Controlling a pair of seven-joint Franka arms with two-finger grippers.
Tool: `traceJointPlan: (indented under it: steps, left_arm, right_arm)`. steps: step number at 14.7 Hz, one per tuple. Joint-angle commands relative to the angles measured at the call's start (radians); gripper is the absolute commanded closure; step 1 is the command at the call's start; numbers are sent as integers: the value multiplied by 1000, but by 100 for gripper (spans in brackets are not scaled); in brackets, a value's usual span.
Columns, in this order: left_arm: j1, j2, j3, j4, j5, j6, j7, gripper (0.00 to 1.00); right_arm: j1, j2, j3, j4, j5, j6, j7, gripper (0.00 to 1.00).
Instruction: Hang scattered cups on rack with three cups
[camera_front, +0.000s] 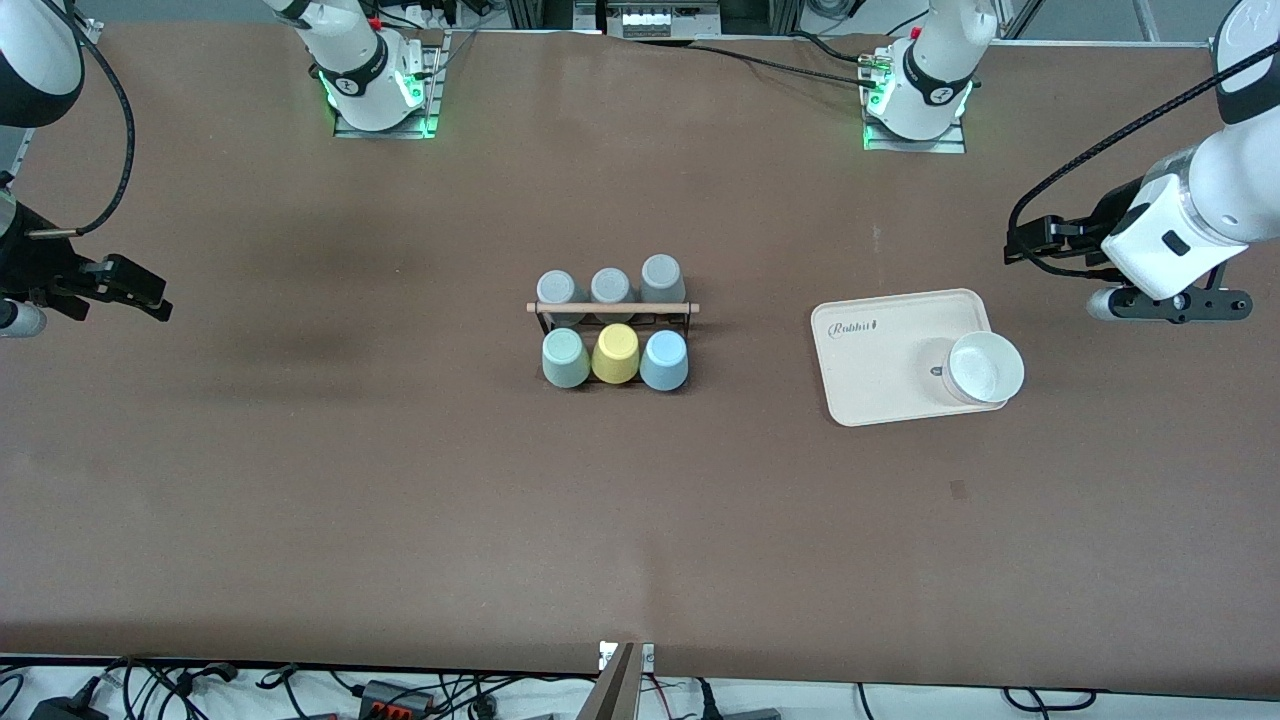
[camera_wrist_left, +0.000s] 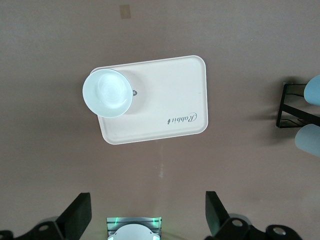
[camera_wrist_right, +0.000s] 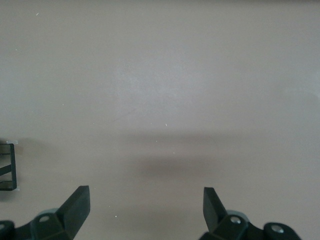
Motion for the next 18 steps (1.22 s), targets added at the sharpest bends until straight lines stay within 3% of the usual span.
traceJointPlan:
  steps: [1, 18]
  left_arm:
    - [9, -13, -3, -10, -8, -7, 5, 0]
    - [9, -13, -3, -10, -8, -8, 5, 0]
  right_arm:
    - [-21, -33, 18, -21, 2, -15, -7, 0]
    - [-18, -59, 26, -24, -4, -60, -21, 0]
